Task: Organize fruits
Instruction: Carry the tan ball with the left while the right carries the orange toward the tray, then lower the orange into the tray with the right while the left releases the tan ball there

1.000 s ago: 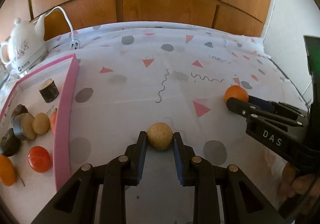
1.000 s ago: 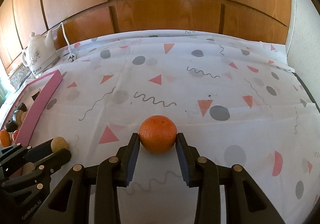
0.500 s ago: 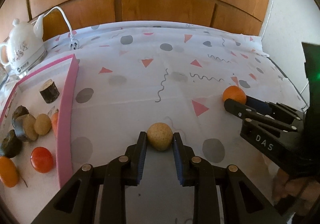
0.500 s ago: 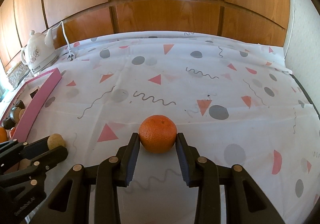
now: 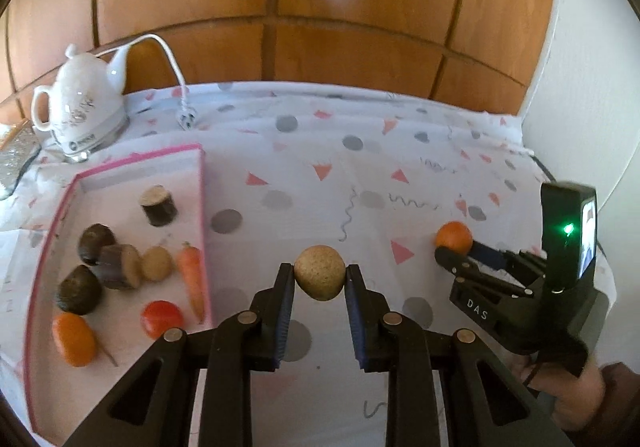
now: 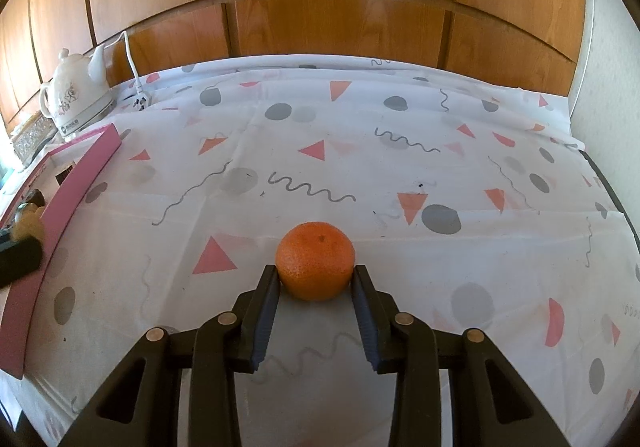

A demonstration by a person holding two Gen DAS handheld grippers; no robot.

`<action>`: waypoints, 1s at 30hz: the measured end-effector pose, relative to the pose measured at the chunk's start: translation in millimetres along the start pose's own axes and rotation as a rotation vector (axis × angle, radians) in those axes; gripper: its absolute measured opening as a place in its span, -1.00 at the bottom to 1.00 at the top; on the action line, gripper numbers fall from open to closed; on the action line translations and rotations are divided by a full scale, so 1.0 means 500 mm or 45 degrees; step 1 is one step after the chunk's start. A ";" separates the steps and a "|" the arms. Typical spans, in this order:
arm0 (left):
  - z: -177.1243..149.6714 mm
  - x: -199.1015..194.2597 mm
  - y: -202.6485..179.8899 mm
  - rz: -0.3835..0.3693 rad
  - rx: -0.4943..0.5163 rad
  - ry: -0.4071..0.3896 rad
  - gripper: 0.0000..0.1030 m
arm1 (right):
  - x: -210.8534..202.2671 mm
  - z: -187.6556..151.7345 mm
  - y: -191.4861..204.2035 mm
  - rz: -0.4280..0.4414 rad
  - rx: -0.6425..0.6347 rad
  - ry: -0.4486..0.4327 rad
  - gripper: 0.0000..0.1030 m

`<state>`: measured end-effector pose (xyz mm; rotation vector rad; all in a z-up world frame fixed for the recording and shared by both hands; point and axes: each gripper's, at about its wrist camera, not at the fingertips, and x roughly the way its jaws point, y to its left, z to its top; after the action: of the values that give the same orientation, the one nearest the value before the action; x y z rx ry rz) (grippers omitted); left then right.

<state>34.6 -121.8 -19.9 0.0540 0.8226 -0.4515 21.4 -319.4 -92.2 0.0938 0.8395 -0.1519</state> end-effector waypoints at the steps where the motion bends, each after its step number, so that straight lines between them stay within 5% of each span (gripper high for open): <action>1: 0.001 -0.006 0.005 0.003 -0.007 -0.005 -0.50 | 0.000 0.000 0.000 0.000 0.003 0.002 -0.28; 18: -0.016 -0.038 0.078 0.070 -0.080 -0.013 -0.50 | 0.011 0.027 0.000 -0.015 0.017 0.040 -0.26; 30: -0.062 -0.059 0.218 0.214 -0.267 0.018 -0.49 | -0.015 0.027 0.040 0.055 -0.021 0.038 -0.27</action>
<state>40.3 -5.5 -33.8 -0.0674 0.8681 -0.2048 29.7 -300.7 -77.3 0.0984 0.8674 -0.1033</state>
